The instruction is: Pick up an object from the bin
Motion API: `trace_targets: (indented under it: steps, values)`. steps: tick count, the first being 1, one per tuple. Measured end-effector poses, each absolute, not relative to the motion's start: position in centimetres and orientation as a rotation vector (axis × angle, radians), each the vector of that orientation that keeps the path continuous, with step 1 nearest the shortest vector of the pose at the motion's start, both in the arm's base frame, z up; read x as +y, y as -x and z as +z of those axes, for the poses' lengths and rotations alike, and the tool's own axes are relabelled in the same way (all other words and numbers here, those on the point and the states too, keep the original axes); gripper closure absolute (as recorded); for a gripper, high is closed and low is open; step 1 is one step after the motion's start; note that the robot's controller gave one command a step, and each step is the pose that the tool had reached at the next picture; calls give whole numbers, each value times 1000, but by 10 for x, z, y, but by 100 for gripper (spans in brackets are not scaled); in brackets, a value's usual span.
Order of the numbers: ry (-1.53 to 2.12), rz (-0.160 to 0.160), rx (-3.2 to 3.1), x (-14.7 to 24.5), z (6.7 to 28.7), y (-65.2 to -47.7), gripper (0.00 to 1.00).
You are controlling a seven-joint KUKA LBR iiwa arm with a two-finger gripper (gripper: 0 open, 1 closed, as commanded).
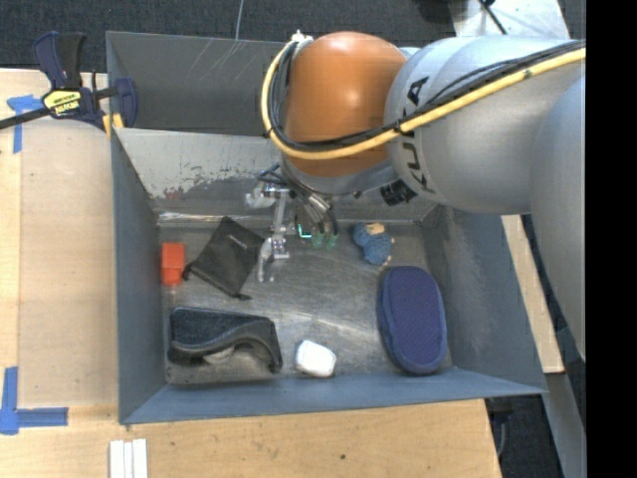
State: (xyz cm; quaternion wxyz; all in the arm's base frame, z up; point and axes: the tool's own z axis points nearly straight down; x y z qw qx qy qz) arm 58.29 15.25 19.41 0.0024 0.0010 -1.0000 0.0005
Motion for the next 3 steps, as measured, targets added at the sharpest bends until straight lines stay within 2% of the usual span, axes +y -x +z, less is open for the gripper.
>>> trace_targets:
  steps: [1,2,3]
  values:
    - [79,-1,-3144,151,77,-598,0]
    - [82,-5,-3153,151,83,-601,100]
    - [72,-5,-3152,157,219,-615,100]
